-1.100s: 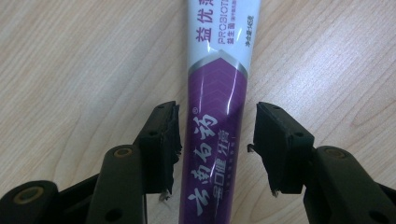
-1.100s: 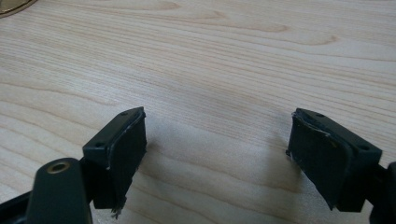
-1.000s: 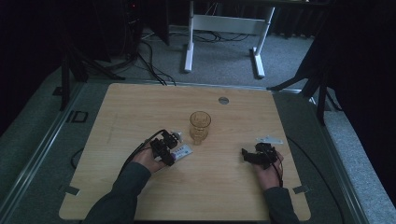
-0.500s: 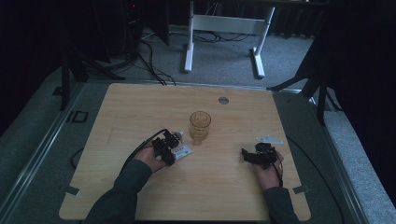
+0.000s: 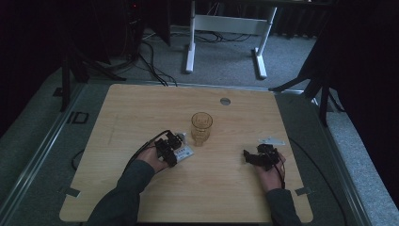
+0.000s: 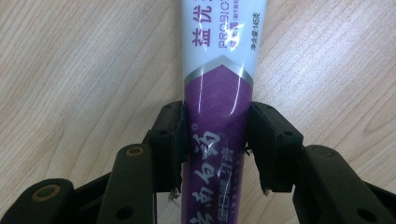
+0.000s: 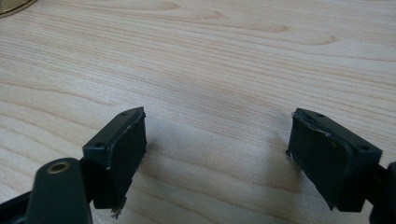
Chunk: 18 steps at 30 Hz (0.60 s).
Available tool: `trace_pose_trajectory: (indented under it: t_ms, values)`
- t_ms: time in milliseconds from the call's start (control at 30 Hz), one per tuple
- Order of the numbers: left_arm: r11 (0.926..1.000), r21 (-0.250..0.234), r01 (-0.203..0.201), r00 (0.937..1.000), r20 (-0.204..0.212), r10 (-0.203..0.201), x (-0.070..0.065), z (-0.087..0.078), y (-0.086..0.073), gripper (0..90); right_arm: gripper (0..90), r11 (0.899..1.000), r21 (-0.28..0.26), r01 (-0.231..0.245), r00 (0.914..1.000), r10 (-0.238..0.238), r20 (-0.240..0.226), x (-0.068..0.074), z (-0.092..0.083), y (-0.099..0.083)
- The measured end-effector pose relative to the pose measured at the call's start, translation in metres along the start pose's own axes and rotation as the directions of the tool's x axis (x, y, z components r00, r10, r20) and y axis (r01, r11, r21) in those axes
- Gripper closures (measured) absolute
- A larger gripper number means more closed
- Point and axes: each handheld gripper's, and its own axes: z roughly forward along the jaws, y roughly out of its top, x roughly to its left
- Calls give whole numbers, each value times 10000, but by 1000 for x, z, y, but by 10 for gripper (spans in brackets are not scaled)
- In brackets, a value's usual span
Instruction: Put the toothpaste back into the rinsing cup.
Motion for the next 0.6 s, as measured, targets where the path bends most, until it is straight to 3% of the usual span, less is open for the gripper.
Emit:
trace_pose_trajectory:
  t_ms: [600]
  values:
    - [9999, 154, 22, 9998, 199, -25, 3, 3, 2, 560, 189, 10000, 1, -3, 10000, 3, 0, 0, 0, 0]
